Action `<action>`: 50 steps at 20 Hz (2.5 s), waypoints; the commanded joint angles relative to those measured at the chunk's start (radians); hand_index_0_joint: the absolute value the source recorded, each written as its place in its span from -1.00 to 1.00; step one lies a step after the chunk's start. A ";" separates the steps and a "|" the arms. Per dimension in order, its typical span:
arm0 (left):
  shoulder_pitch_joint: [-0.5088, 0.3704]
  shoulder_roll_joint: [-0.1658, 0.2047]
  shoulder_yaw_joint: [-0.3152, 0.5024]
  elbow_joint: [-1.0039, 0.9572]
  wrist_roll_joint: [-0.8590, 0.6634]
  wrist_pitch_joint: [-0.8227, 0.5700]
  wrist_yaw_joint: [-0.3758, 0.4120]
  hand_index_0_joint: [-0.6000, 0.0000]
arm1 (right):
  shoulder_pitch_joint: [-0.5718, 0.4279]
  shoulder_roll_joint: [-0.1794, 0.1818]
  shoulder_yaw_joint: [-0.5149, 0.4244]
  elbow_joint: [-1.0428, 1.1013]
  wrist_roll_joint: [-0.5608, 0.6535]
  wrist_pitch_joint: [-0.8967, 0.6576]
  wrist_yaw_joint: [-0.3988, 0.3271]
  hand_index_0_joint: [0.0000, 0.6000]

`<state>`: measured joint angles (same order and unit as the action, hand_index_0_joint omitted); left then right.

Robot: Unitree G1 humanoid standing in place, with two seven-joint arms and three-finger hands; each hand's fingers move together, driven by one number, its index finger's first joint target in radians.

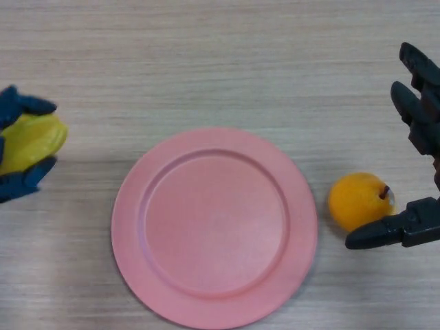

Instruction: Pick up the yellow starfruit and place it on the plate

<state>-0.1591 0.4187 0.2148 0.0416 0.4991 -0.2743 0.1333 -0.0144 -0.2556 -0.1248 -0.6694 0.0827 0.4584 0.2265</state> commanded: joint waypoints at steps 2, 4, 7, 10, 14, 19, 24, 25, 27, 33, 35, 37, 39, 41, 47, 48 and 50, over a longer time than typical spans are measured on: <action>0.011 -0.037 -0.042 -0.201 -0.044 -0.026 -0.114 -1.00 | -0.014 -0.023 -0.069 -0.065 0.040 -0.109 -0.012 -1.00; 0.026 -0.087 -0.103 -0.259 -0.046 -0.043 -0.178 -1.00 | -0.011 -0.021 -0.072 -0.069 0.047 -0.101 -0.014 -1.00; 0.040 -0.114 -0.177 -0.250 0.040 -0.120 -0.257 -1.00 | -0.010 -0.024 -0.079 -0.072 0.053 -0.099 -0.011 -1.00; 0.029 -0.133 -0.239 -0.226 0.107 -0.154 -0.381 -1.00 | 0.001 -0.024 -0.095 -0.063 0.047 -0.128 -0.006 -1.00; -0.010 -0.145 -0.262 -0.165 0.268 -0.260 -0.308 -1.00 | 0.018 -0.025 -0.125 -0.078 0.057 -0.122 0.009 -1.00; 0.011 -0.198 -0.303 -0.280 -0.009 -0.010 -0.451 -0.51 | 0.025 -0.025 -0.141 -0.084 0.056 -0.133 0.007 -1.00; 0.021 -0.196 -0.306 -0.299 -0.031 0.036 -0.434 1.00 | 0.019 -0.024 -0.138 -0.106 0.047 -0.101 -0.004 -1.00; 0.021 -0.196 -0.305 -0.297 -0.026 0.032 -0.429 1.00 | 0.016 -0.026 -0.138 -0.111 0.048 -0.091 -0.004 -1.00; 0.021 -0.192 -0.300 -0.294 0.000 0.027 -0.416 1.00 | 0.019 -0.022 -0.141 -0.119 0.060 -0.084 -0.009 -1.00; 0.009 -0.170 -0.200 -0.332 -0.198 0.049 -0.340 1.00 | 0.017 -0.020 -0.128 -0.113 0.046 -0.088 -0.015 -1.00; 0.007 -0.157 -0.149 -0.378 -0.364 0.114 -0.347 1.00 | 0.011 -0.022 -0.118 -0.108 0.042 -0.092 -0.016 -1.00; 0.009 -0.135 -0.087 -0.418 -0.541 0.183 -0.364 1.00 | 0.015 -0.020 -0.104 -0.095 0.030 -0.107 -0.014 -1.00; 0.008 -0.113 -0.014 -0.521 -0.791 0.402 -0.358 1.00 | 0.009 -0.019 -0.095 -0.088 0.020 -0.108 -0.015 -1.00; -0.007 -0.072 0.068 -0.554 -0.952 0.523 -0.300 1.00 | -0.001 -0.018 -0.088 -0.092 0.031 -0.086 -0.021 -1.00; 0.055 -0.049 0.122 -0.531 -0.912 0.397 -0.338 1.00 | -0.012 -0.019 -0.074 -0.069 0.077 -0.085 -0.027 -1.00; 0.062 -0.046 0.131 -0.529 -0.902 0.402 -0.348 1.00 | -0.012 -0.018 -0.069 -0.058 0.072 -0.109 -0.029 -1.00; 0.049 -0.042 0.135 -0.519 -0.894 0.400 -0.331 1.00 | -0.022 -0.019 -0.066 -0.056 0.082 -0.106 -0.040 -1.00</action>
<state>-0.0783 0.3373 0.2601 -0.4337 -0.4000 0.2713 -0.2005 -0.0088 -0.2548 -0.1398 -0.6710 0.1191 0.4720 0.2177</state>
